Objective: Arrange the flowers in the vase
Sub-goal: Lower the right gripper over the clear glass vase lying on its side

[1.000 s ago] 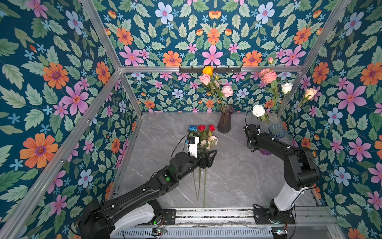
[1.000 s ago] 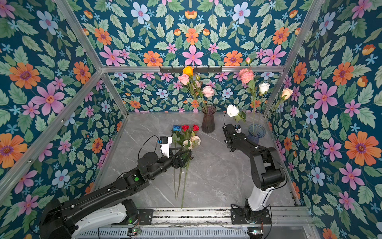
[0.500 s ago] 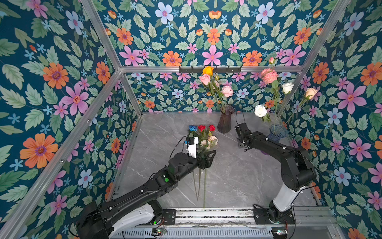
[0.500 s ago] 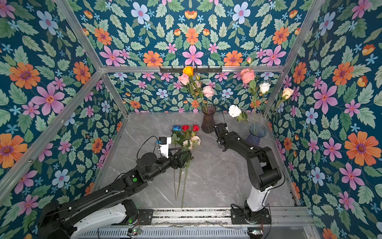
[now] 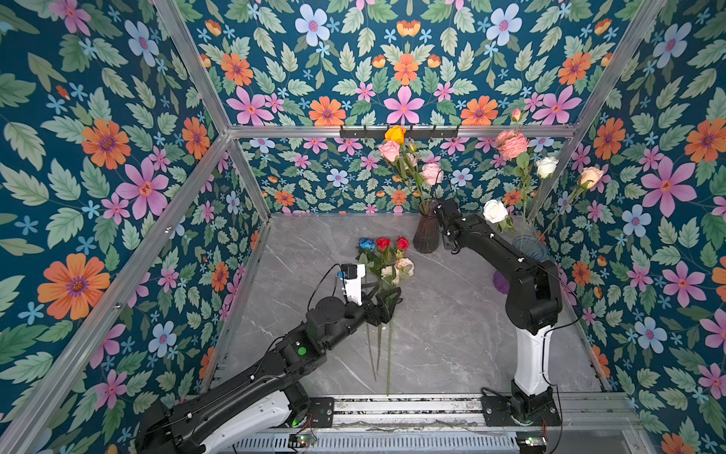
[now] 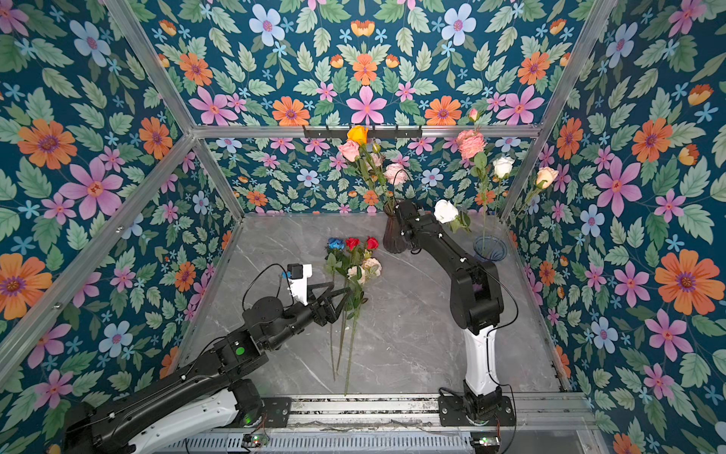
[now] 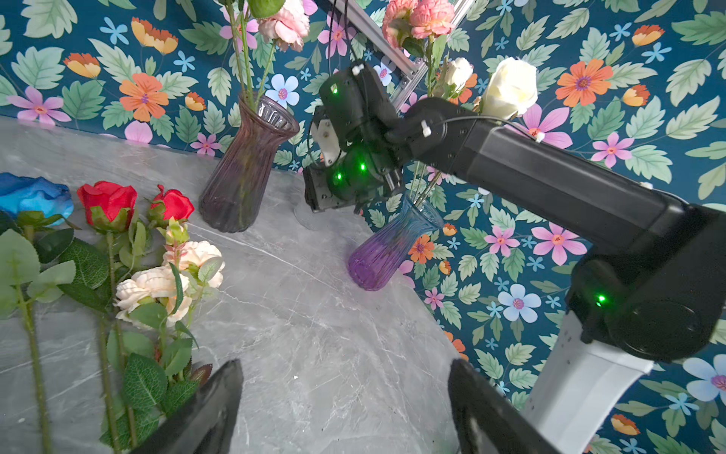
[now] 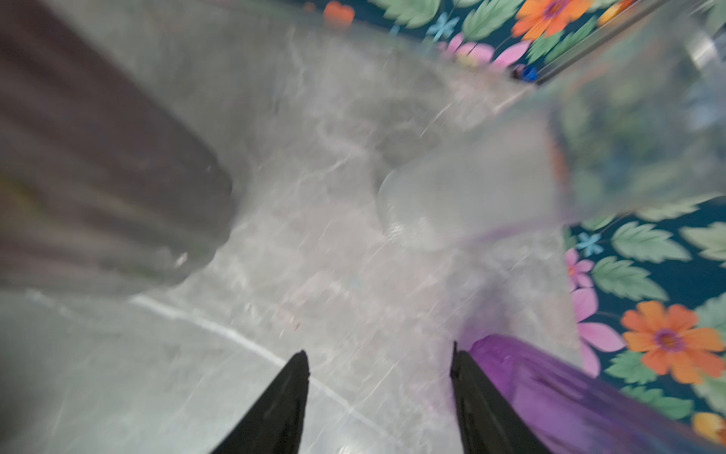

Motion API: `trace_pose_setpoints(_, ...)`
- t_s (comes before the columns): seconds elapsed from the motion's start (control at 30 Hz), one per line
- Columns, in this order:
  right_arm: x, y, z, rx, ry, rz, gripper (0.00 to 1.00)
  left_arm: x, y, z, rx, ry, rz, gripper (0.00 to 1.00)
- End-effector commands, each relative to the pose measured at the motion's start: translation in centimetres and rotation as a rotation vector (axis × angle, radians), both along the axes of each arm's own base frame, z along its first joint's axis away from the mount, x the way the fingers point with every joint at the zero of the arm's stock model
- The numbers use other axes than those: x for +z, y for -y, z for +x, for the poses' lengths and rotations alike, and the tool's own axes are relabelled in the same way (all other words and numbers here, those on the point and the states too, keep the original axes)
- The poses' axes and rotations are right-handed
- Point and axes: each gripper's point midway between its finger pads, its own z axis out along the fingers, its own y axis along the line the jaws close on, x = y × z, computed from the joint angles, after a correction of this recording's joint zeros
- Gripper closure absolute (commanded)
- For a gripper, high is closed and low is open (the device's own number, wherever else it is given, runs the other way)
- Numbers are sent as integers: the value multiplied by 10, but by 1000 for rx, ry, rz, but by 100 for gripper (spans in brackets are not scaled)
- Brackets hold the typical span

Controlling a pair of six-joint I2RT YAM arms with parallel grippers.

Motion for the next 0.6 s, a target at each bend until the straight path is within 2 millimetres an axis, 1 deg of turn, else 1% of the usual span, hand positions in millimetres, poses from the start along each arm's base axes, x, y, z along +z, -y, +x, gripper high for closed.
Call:
trace_pose_setpoints(0.0, 17, 20, -5, -29, -41, -128, 41, -4, -7, 0, 23, 10, 28, 15)
trace_pose_setpoints(0.13, 36, 32, 5, -58, -26, -157, 42, -6, -12, -1, 35, 14, 41, 15)
trace_pose_setpoints(0.27, 52, 40, 12, -58, 2, -146, 42, -8, -14, -1, 36, 16, 46, 15)
trace_pose_setpoints(0.47, 62, 53, 26, -38, -9, -68, 40, -9, -11, -1, 30, 18, 45, 15)
trace_pose_setpoints(0.57, 64, 48, 36, 18, -20, -45, 37, -9, -11, -1, 30, 19, 46, 15)
